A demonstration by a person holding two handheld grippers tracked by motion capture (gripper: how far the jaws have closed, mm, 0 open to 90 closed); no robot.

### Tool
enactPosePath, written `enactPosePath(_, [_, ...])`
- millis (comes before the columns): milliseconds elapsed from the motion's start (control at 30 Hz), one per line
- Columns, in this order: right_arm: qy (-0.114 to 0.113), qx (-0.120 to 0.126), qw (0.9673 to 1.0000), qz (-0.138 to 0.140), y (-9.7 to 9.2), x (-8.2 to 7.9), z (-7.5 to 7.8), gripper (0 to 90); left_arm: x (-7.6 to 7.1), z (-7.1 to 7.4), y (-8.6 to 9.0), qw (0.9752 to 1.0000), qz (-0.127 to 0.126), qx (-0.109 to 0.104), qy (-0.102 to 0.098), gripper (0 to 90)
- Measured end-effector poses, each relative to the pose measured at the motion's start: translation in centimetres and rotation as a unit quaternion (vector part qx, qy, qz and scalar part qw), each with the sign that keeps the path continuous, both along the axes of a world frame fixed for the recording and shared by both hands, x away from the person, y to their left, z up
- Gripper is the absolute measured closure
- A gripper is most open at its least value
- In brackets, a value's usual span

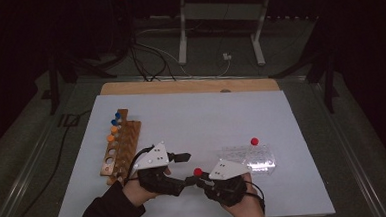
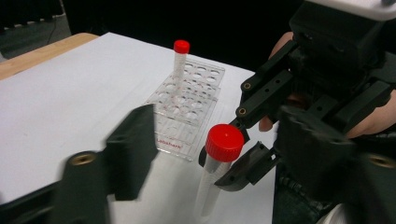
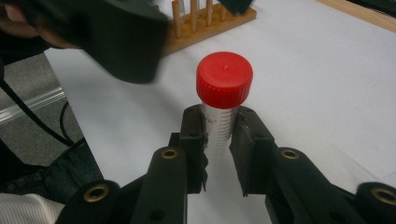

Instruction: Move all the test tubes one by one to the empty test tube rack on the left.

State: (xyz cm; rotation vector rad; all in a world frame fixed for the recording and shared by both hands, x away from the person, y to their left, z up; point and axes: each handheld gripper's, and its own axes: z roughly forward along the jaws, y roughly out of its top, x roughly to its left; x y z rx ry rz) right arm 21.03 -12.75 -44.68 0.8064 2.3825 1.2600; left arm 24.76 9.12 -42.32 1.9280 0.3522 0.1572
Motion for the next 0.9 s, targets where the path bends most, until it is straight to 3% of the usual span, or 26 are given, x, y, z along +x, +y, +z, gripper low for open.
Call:
enactPosePath(267, [-0.003, 0.001, 1.0, -0.001, -0.1, 0.0, 0.1, 75.2, 0.1, -0.5, -0.8, 0.9998, -0.01, 0.015, -0.004, 57.8])
enactPosePath(533, [-0.003, 0.003, 1.0, -0.004, -0.2, 0.0, 0.2, 75.2, 0.2, -0.6, -1.3, 0.9996, -0.021, 0.019, -0.005, 70.0])
enactPosePath(700, [-0.002, 0.004, 1.0, -0.004, -0.3, 0.0, 0.2, 75.2, 0.1, -0.6, -1.2, 0.9996, -0.016, 0.019, -0.016, 71.5])
enactPosePath(833, [-0.007, 0.01, 0.9999, -0.002, -0.4, 0.0, 0.4, 74.2, 0.1, -0.4, -1.0, 0.9997, -0.014, 0.013, -0.013, 71.9])
enactPosePath(900, [-0.011, 0.013, 0.9999, -0.003, -0.4, 0.0, 0.4, 67.1, 0.2, -0.3, -0.8, 0.9997, -0.008, 0.014, -0.016, 72.0])
